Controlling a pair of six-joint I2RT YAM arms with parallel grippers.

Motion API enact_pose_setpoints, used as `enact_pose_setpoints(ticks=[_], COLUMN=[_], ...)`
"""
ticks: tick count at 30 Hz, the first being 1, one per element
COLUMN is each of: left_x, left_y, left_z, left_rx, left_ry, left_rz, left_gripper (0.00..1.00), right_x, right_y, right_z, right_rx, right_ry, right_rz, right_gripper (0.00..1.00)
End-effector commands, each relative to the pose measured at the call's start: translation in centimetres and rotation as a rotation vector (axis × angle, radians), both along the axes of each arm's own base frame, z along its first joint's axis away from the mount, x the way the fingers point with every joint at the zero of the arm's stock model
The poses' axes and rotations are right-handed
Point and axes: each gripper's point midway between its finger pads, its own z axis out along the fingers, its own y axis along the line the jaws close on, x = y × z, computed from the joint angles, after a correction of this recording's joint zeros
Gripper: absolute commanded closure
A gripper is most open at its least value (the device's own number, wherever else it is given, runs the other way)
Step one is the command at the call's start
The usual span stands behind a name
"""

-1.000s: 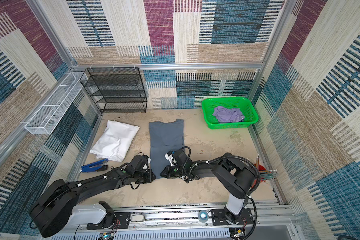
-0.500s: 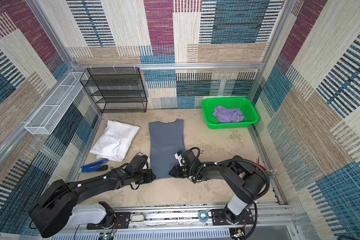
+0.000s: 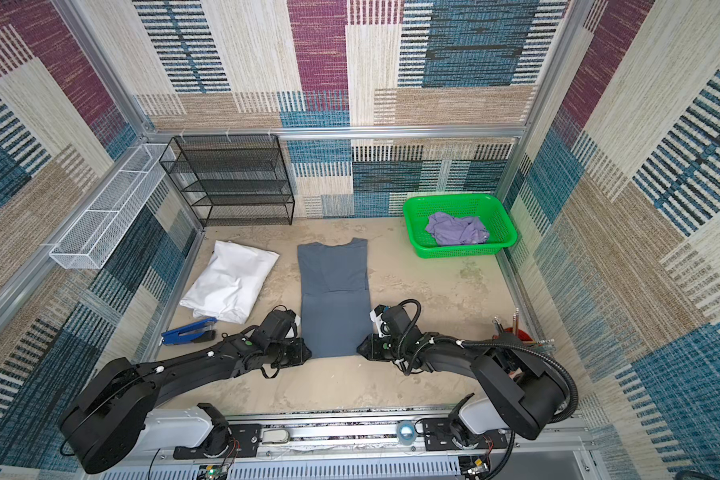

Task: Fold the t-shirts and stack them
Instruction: 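Grasp the near corners of the folded grey shirt with both grippers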

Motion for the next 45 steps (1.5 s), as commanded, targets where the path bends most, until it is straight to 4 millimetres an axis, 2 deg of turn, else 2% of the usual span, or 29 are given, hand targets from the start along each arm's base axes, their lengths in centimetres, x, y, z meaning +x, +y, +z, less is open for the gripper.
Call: enact_pose_setpoints(ticks=[1, 5, 10, 16, 19, 29, 38, 45], left_x=[-1.8, -1.9, -1.7, -1.4, -1.5, -1.4, -1.2, -1.5], left_y=[2.5, 2.5, 2.2, 1.3, 1.5, 3.0, 2.4, 2.5], left_z=[-1.8, -1.7, -1.1, 1.5, 2.3, 0.9, -0.5, -0.8], left_rx=[0.116, 0.111, 0.095, 0.030, 0.023, 0.114, 0.085, 0.087], left_ry=[0.083, 0.081, 0.063, -0.008, -0.030, -0.005, 0.029, 0.042], left_rz=[0.028, 0.031, 0.017, -0.031, -0.035, 0.012, 0.031, 0.035], left_gripper=[0.79, 0.79, 0.78, 0.67, 0.63, 0.59, 0.58, 0.62], right_x=[-0.9, -0.9, -0.9, -0.9, -1.5, -1.3, -2.5, -3.0], right_y=[-2.8, -3.8, -4.0, -4.5, -4.3, -3.1, -3.3, -3.2], right_z=[-1.8, -1.8, -1.4, -0.1, -0.4, -1.3, -2.7, -3.1], right_rx=[-0.130, -0.143, -0.143, -0.166, -0.151, -0.111, -0.143, -0.140], right_ry=[0.041, 0.031, 0.025, 0.008, 0.029, 0.069, 0.144, 0.176], right_rz=[-0.049, -0.078, -0.075, -0.075, -0.064, -0.040, -0.014, -0.005], right_gripper=[0.67, 0.66, 0.64, 0.51, 0.51, 0.56, 0.62, 0.66])
